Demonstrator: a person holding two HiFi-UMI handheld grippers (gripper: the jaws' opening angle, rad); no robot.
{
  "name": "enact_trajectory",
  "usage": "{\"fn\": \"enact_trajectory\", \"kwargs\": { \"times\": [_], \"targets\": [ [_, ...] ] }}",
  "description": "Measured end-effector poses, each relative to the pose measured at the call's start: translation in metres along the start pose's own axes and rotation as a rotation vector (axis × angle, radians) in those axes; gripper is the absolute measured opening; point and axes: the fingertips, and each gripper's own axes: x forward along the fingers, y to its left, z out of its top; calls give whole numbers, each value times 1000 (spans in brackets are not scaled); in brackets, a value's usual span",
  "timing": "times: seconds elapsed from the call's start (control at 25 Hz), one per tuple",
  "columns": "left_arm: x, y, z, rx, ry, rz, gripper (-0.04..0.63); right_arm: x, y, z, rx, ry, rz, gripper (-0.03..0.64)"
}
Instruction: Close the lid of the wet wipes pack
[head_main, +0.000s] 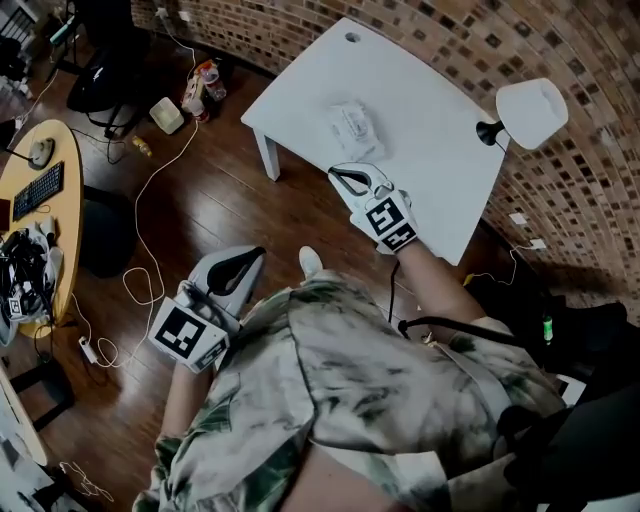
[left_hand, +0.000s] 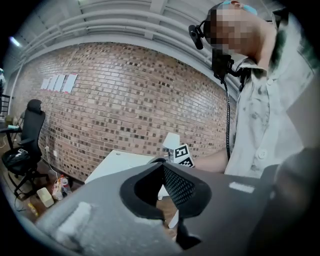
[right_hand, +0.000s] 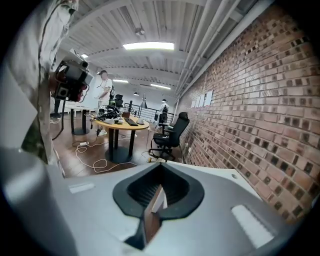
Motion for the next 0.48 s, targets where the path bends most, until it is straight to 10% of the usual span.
{"fn": "enact_trajectory", "kwargs": {
  "times": [0.48],
  "targets": [
    [70, 41, 15, -29, 25, 89, 0, 75, -100, -78, 7, 113, 4, 6]
  ]
}}
